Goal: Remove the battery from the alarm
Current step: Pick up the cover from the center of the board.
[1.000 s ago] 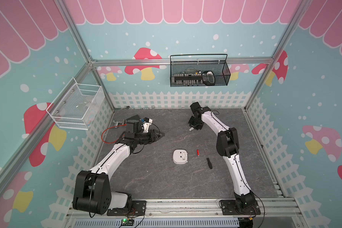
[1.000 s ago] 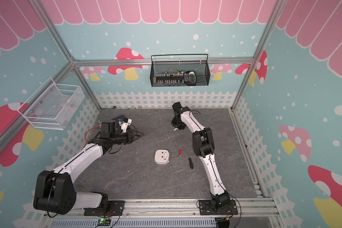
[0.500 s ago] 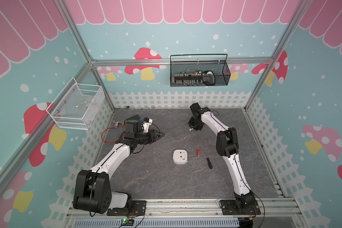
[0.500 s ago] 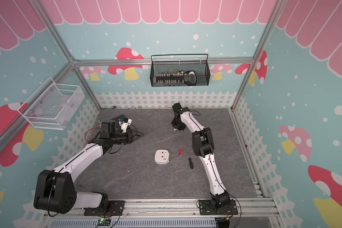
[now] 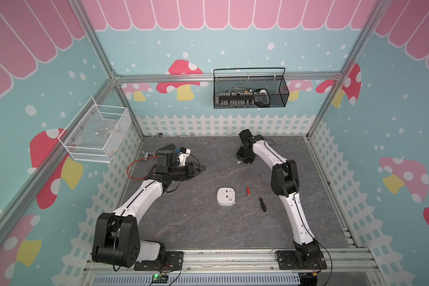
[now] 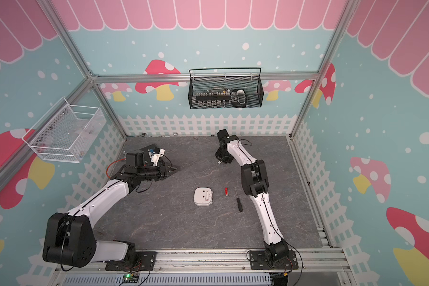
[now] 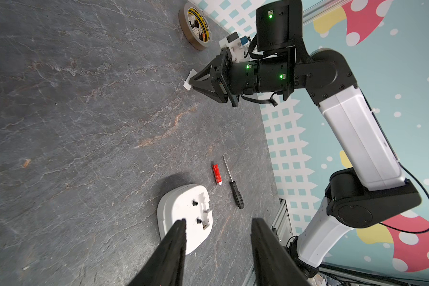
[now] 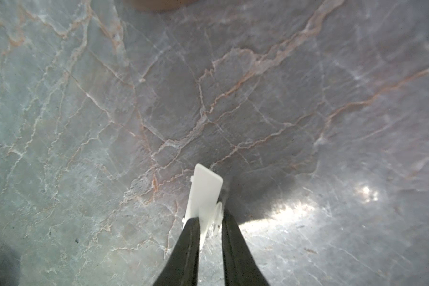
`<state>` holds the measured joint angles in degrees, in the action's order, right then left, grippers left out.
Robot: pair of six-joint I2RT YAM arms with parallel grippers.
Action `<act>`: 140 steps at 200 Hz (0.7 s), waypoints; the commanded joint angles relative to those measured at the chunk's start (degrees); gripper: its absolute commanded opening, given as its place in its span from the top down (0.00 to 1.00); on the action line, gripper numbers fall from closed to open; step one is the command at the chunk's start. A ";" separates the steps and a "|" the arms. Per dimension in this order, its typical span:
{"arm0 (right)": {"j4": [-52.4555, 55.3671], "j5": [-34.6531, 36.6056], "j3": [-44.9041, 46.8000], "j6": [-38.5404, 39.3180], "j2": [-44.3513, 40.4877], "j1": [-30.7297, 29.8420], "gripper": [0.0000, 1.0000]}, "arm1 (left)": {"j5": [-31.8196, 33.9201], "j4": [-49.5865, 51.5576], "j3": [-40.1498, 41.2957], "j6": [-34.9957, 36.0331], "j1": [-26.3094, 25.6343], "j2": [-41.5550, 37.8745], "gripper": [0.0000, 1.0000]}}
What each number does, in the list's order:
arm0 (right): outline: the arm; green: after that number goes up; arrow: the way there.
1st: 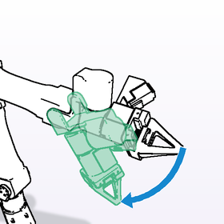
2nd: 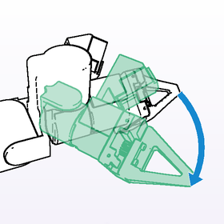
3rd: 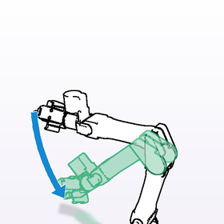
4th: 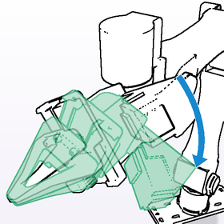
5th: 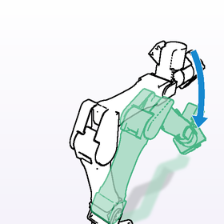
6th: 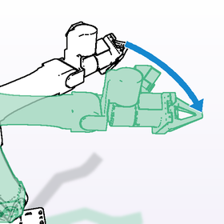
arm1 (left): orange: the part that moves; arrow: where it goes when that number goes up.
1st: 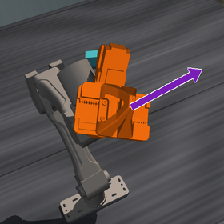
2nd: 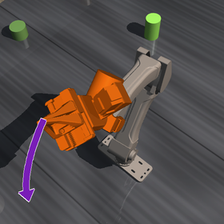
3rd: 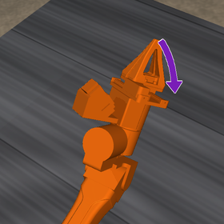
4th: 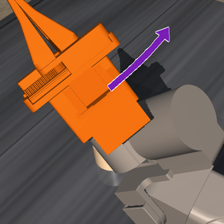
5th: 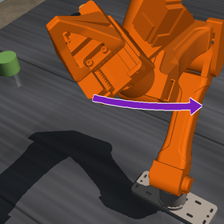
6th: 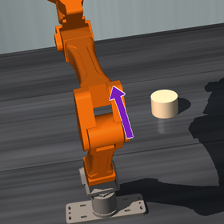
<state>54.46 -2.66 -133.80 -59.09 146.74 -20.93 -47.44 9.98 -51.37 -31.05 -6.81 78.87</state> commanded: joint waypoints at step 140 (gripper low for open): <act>-1.49 -0.55 -0.39 0.02 1.97 2.15 0.74 | -1.69 -1.16 0.68 0.11 0.71 0.77 0.57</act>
<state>52.62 -3.49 -133.91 -59.64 146.98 -19.62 -48.18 9.91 -51.35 -31.09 -6.52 78.98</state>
